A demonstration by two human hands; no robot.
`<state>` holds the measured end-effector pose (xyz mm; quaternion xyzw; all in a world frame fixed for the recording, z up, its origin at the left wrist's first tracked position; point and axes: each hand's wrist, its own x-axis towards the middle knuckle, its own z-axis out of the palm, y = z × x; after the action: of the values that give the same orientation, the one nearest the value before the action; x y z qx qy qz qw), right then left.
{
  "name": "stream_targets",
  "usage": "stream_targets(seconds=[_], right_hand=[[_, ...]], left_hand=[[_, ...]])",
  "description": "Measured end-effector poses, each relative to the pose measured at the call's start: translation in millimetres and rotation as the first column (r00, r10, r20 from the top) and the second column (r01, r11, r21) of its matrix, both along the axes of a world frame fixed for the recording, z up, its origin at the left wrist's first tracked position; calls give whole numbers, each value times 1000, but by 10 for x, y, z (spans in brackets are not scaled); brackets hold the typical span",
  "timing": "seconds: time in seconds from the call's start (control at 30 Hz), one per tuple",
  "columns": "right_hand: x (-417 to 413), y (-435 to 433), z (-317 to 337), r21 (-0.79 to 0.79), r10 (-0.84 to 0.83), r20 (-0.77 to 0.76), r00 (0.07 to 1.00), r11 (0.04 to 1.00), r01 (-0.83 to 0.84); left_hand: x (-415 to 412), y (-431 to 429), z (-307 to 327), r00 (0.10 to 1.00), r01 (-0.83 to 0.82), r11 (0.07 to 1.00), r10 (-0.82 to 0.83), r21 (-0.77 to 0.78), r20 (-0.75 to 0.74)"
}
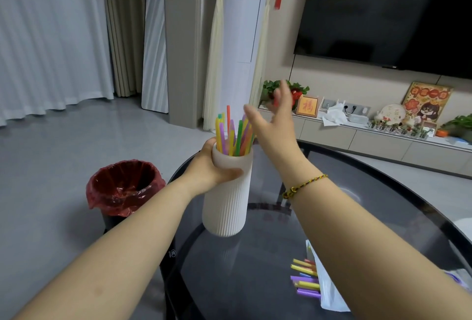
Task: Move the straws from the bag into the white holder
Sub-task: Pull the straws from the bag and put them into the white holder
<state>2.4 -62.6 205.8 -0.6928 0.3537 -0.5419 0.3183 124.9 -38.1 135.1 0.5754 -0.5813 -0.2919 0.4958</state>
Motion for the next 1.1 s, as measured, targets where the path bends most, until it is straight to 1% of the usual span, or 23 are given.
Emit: stream_targets(seconds=[0.03, 0.07, 0.1, 0.17, 0.23, 0.27, 0.3, 0.4, 0.47, 0.53, 0.6, 0.67, 0.7, 0.8, 0.83, 0.87, 0.97, 1.03, 1.1], right_hand=[[-38, 37, 23, -101, -27, 40, 999, 994, 31], [-67, 63, 39, -200, -46, 30, 999, 978, 51], [-84, 87, 51, -286, -58, -25, 998, 957, 48], [-85, 112, 41, -404, -98, -235, 967, 915, -5], [-72, 125, -16, -434, -137, -442, 886, 898, -77], [-71, 131, -48, -417, -131, -498, 857, 903, -104], [-69, 138, -72, -388, -109, -521, 846, 914, -122], [-106, 159, -84, -302, -38, -533, 846, 942, -148], [-146, 173, -66, -285, -29, -526, 850, 947, -145], [-249, 189, -71, -288, -51, -483, 874, 952, -104], [-429, 191, -142, -255, -74, -441, 894, 966, -46], [-699, 193, -322, -186, -111, -443, 890, 982, 30], [-854, 207, -452, -144, -136, -462, 876, 987, 78], [-1291, 290, -906, -5, -178, -582, 793, 976, 216], [-1410, 320, -1048, 26, -180, -634, 752, 967, 253], [-1526, 360, -1184, 48, -177, -691, 701, 956, 289], [-1747, 420, -1473, 60, -161, -822, 546, 929, 365], [-1847, 458, -1608, 61, -159, -864, 477, 908, 414], [-1914, 499, -1722, 54, -165, -886, 433, 891, 450]], left_hand=[[-2, -6, -2, 1000, 1, 1000, -1, 7, 13], [-4, -4, -3, 1000, -4, 1000, 4, 13, 23], [-4, -7, -9, 999, -18, 1000, 17, 20, 30], [-1, -2, -13, 997, -60, 998, 58, 29, 55], [2, -3, -15, 994, -67, 998, 65, 18, 86], [1, -3, -16, 995, -57, 998, 57, 5, 87], [2, -1, -17, 996, -52, 999, 52, -2, 78], [-16, 26, -8, 997, -54, 998, 54, -11, 58], [-19, 33, -3, 998, -47, 999, 47, -15, 42], [-33, 74, -10, 999, -40, 999, 40, -9, -1], [-23, 124, -73, 999, -49, 999, 50, 19, -22], [-45, 199, -220, 996, -90, 995, 89, 51, 10], [-78, 255, -329, 991, -136, 989, 135, 53, 22], [-200, 470, -666, 935, -352, 935, 354, -38, 33], [-237, 536, -762, 911, -406, 911, 410, -73, 48], [-285, 591, -845, 898, -427, 900, 433, -91, 73], [-420, 652, -969, 899, -358, 925, 378, -126, 221], [-573, 670, -981, 885, -291, 941, 334, -174, 325], [-728, 672, -985, 869, -234, 948, 304, -217, 390]])
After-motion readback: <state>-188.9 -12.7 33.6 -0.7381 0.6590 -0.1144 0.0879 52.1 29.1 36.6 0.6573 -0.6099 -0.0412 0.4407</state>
